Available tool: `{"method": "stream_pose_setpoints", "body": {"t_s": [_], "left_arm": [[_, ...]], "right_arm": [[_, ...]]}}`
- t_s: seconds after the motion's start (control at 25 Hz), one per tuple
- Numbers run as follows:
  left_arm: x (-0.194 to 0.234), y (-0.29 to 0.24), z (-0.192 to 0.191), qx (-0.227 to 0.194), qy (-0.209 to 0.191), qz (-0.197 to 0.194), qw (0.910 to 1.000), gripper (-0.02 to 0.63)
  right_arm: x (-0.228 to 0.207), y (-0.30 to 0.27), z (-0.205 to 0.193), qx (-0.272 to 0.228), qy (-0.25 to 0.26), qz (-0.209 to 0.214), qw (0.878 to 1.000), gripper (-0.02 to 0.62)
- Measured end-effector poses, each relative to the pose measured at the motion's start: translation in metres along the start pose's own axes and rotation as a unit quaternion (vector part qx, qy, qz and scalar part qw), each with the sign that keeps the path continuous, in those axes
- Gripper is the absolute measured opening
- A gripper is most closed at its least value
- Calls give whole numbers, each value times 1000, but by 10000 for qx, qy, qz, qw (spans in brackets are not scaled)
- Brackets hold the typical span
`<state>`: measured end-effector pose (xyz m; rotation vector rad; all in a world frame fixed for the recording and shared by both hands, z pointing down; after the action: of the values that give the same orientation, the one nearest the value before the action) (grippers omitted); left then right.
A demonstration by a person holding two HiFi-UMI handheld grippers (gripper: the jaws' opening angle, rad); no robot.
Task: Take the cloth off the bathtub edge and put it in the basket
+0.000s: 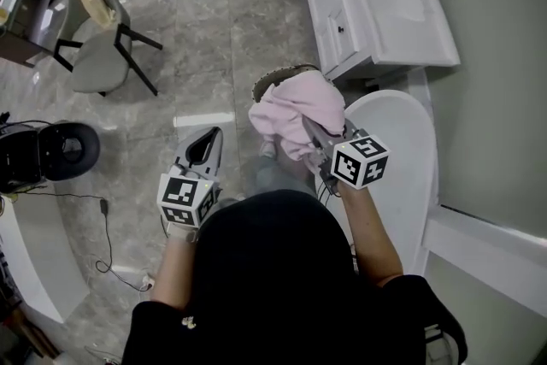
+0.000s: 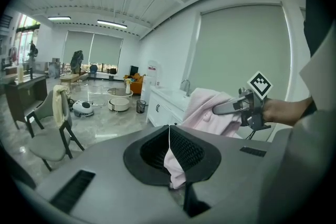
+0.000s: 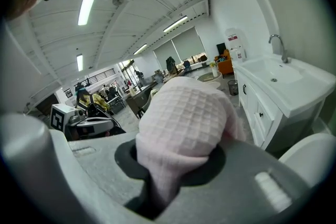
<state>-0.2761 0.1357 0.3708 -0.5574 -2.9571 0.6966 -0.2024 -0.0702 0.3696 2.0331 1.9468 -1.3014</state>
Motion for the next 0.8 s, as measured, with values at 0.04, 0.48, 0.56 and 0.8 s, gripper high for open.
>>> {"method": "stream_pose_setpoints", "body": {"t_s": [0.04,0.48,0.56,0.8], "left_arm": [[4,-9,5,10,-3,30,10000,14],[28,-91,48,77,28,335,9994,14],[30,-97,51,68,34,356,9993,14],[49,-104,57,62,54,403,9992,14]], "right_arm": [[-5,-6,10,17,20,45,10000,91],[-64,-58,94,137,113,386,9991,91],[-70,-64,103,118,100,391,9991,91],[-74,-90,126,90,132,398,9991,91]]}}
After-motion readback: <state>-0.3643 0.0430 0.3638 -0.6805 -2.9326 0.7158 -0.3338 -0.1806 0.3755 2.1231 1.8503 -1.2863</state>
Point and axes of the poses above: the fingertips, and each gripper's own axes: y backward along the fingers, x to its left, z out of its top, the point moved 2 cm from there along y, backward along the fingers, and after that the axes turned 15 degrees about -y, right-handed, at the moved point
